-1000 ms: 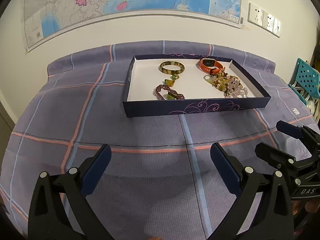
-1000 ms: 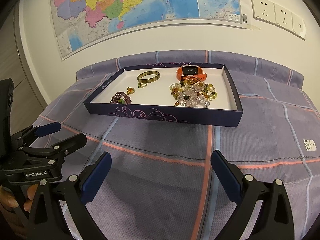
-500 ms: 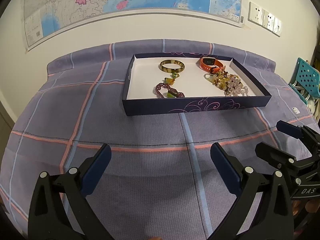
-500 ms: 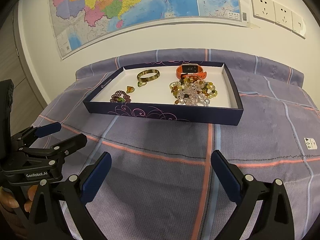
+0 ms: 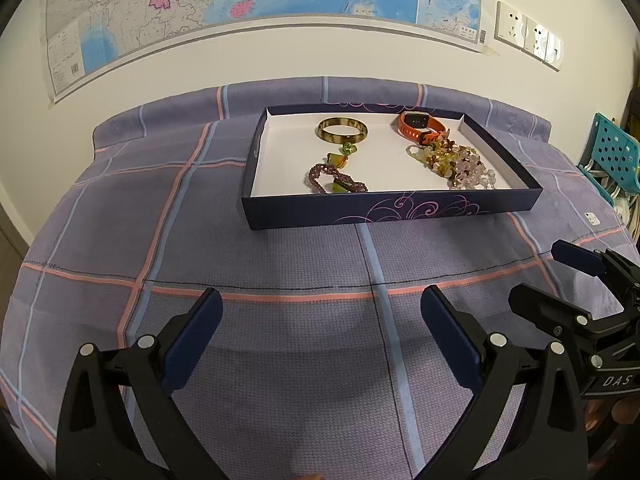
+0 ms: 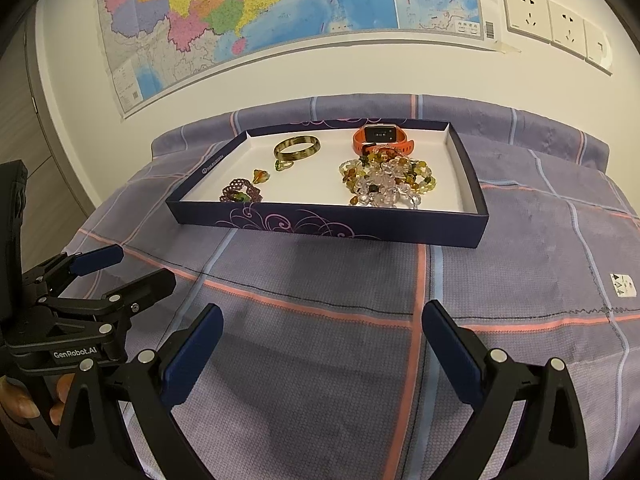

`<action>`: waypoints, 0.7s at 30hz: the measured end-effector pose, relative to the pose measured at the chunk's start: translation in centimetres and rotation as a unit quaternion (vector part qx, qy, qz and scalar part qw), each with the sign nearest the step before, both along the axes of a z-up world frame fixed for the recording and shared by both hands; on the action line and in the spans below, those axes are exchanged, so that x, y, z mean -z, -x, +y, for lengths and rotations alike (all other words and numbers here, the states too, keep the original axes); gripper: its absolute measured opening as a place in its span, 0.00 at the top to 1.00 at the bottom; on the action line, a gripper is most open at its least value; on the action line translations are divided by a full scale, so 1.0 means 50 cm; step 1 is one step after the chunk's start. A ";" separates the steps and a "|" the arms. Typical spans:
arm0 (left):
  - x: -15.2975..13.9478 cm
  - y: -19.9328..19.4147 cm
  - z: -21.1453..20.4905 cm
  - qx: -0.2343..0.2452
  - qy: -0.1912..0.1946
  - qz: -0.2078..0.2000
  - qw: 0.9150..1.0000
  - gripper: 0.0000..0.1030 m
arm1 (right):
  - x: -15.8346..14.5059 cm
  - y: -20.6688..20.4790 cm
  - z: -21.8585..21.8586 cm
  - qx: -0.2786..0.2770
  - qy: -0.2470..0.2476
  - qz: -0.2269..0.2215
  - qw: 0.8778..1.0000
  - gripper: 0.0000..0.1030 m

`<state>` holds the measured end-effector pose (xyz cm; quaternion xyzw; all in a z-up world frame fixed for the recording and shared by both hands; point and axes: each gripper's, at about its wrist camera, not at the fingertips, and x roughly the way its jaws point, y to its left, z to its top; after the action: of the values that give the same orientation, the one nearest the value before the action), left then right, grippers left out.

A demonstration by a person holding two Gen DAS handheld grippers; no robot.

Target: Organize jewelry

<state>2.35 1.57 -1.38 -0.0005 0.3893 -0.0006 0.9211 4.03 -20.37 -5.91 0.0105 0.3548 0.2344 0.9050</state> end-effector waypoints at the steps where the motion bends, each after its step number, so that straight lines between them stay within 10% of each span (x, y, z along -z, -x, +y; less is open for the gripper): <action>1: 0.000 0.000 0.000 0.000 0.000 0.000 1.000 0.05 | 0.000 -0.001 0.000 0.000 0.000 0.000 1.000 0.07; 21: 0.004 -0.001 -0.005 0.001 0.000 0.004 1.000 0.05 | 0.004 -0.001 0.002 0.001 -0.002 0.003 1.000 0.07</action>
<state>2.42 1.34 -1.59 0.0001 0.3934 -0.0013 0.9194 4.09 -20.26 -6.13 0.0135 0.3573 0.2338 0.9041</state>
